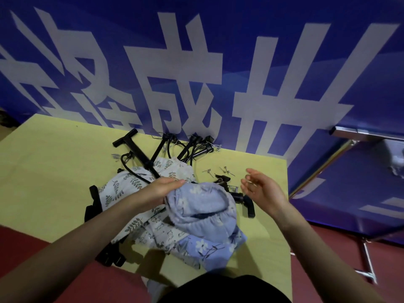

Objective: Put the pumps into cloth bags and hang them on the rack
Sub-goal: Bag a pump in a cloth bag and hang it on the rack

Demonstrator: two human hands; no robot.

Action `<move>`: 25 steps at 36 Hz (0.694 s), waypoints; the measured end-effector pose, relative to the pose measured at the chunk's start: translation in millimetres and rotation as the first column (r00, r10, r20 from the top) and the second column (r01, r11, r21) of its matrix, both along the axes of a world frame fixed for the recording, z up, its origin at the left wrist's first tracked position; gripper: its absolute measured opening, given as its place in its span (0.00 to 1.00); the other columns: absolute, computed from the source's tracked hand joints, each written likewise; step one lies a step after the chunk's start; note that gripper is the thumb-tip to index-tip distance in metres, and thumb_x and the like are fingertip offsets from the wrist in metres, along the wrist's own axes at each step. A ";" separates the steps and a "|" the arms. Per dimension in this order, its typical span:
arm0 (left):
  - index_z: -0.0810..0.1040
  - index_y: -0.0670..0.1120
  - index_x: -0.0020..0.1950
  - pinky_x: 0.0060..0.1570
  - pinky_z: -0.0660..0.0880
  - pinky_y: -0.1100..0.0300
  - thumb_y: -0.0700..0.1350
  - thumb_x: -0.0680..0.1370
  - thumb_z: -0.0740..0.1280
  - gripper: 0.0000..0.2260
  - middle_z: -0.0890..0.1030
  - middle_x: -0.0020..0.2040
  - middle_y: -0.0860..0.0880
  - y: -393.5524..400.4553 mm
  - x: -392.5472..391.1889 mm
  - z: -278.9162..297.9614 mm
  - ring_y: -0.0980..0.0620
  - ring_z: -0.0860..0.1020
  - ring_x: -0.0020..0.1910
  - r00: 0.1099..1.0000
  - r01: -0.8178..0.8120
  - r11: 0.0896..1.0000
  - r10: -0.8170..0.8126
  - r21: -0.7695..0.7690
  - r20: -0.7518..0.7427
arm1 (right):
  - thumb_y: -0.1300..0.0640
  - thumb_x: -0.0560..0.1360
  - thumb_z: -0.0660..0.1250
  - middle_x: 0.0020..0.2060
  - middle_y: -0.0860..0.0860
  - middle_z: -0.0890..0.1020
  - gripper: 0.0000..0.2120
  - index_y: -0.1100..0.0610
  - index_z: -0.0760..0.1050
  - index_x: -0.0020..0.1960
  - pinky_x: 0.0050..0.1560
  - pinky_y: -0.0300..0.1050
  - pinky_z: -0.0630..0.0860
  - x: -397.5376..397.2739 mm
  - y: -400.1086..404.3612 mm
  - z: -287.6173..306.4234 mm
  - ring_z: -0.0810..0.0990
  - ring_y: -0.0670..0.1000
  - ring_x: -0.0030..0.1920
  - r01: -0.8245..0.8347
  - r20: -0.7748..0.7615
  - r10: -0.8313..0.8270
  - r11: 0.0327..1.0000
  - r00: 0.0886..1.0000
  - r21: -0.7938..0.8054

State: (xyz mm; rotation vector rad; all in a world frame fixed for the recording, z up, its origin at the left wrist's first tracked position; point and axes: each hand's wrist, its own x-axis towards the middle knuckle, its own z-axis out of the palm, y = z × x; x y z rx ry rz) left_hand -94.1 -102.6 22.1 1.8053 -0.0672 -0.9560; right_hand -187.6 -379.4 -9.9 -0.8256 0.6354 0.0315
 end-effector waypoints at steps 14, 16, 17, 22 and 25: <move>0.71 0.42 0.42 0.42 0.69 0.56 0.52 0.82 0.59 0.15 0.73 0.40 0.43 -26.4 23.8 -50.1 0.47 0.73 0.41 0.952 -0.268 0.948 0.233 0.170 0.201 | 0.54 0.77 0.66 0.44 0.55 0.82 0.09 0.58 0.78 0.52 0.45 0.46 0.72 127.6 21.7 -93.6 0.79 0.57 0.47 -0.500 -0.445 0.267 0.194 0.855 -0.844; 0.67 0.44 0.40 0.39 0.64 0.56 0.52 0.82 0.59 0.15 0.69 0.37 0.45 -25.7 30.5 -55.7 0.50 0.69 0.37 0.949 -0.256 0.950 0.212 0.178 0.234 | 0.52 0.76 0.66 0.48 0.56 0.82 0.11 0.58 0.78 0.54 0.45 0.45 0.72 145.5 26.7 -100.9 0.79 0.58 0.51 -0.553 -0.517 0.304 0.038 0.800 -0.832; 0.66 0.45 0.39 0.38 0.63 0.56 0.52 0.82 0.58 0.15 0.68 0.36 0.45 -24.2 33.8 -58.1 0.50 0.68 0.36 0.948 -0.254 0.953 0.210 0.168 0.239 | 0.52 0.77 0.66 0.50 0.57 0.82 0.12 0.59 0.78 0.55 0.46 0.46 0.72 153.0 29.9 -105.8 0.79 0.59 0.52 -0.579 -0.557 0.319 -0.033 0.767 -0.815; 0.64 0.45 0.38 0.38 0.62 0.56 0.52 0.82 0.59 0.16 0.66 0.35 0.46 -19.1 47.4 -67.6 0.50 0.67 0.36 0.956 -0.249 0.954 0.215 0.164 0.202 | 0.51 0.76 0.67 0.52 0.59 0.81 0.14 0.61 0.79 0.54 0.44 0.44 0.71 171.6 42.9 -129.9 0.79 0.61 0.53 -0.650 -0.707 0.292 -0.277 0.645 -0.708; 0.69 0.43 0.40 0.41 0.65 0.56 0.52 0.82 0.60 0.15 0.69 0.38 0.43 -17.0 55.9 -75.7 0.49 0.69 0.38 0.962 -0.252 0.954 0.228 0.164 0.152 | 0.55 0.76 0.65 0.52 0.59 0.82 0.12 0.61 0.79 0.53 0.46 0.46 0.73 175.5 46.6 -136.9 0.80 0.61 0.52 -0.673 -0.730 0.245 -0.285 0.638 -0.683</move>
